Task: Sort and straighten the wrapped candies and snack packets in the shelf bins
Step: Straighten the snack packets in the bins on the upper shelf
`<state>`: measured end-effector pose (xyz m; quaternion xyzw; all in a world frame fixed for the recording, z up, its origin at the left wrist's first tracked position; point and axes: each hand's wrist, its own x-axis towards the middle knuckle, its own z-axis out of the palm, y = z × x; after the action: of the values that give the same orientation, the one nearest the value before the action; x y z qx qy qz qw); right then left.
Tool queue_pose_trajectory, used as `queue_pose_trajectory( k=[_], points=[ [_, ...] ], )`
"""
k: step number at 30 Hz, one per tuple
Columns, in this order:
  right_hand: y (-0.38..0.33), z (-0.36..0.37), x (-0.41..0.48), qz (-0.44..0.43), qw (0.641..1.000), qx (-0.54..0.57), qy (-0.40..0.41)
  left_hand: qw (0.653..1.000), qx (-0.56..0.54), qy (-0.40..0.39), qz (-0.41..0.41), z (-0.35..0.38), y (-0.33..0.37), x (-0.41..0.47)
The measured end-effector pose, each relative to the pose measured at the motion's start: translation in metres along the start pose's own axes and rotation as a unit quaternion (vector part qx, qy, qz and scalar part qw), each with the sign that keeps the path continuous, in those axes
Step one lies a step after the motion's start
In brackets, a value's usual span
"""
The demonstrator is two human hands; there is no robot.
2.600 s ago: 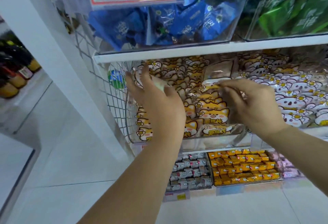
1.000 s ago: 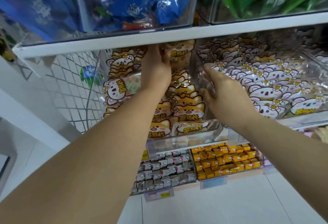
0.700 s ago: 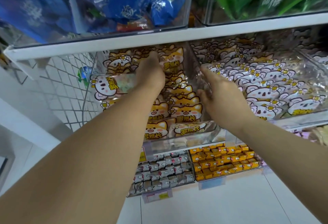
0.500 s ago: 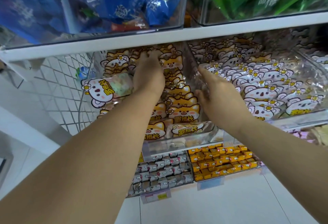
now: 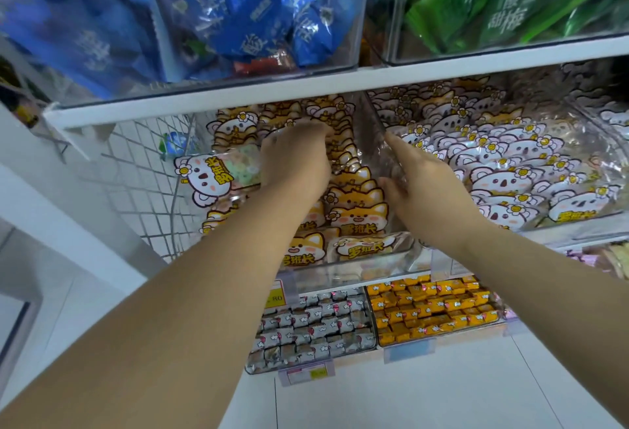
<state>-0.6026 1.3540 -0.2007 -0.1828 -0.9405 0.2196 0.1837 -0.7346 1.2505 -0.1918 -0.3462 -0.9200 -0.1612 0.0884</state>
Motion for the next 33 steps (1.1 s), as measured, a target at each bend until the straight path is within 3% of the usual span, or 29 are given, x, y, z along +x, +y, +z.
queue_pose_trajectory(
  k=[4,8,14,24,28,33],
  points=[
    [0.001,-0.007,-0.005,-0.003,1.000,-0.018,-0.016,0.998,0.006,0.066,-0.005,-0.019,-0.011,-0.026],
    [-0.009,0.000,-0.015,-0.025,0.997,-0.067,0.041,0.990,0.080,0.104,-0.048,-0.034,-0.031,-0.043],
    [-0.012,0.010,-0.018,-0.015,0.995,-0.081,0.060,0.983,0.071,0.013,-0.166,-0.040,-0.054,-0.068],
    [-0.005,0.003,-0.016,-0.038,0.998,-0.043,0.027,0.975,0.148,-0.057,-0.155,-0.035,-0.053,-0.064],
    [-0.003,-0.008,-0.017,-0.025,0.999,0.039,-0.007,0.984,0.109,0.047,-0.131,-0.036,-0.042,-0.069],
    [0.000,-0.032,-0.022,-0.038,0.989,0.140,-0.007,0.983,-0.022,0.182,0.002,-0.033,-0.004,-0.085]
  ],
)
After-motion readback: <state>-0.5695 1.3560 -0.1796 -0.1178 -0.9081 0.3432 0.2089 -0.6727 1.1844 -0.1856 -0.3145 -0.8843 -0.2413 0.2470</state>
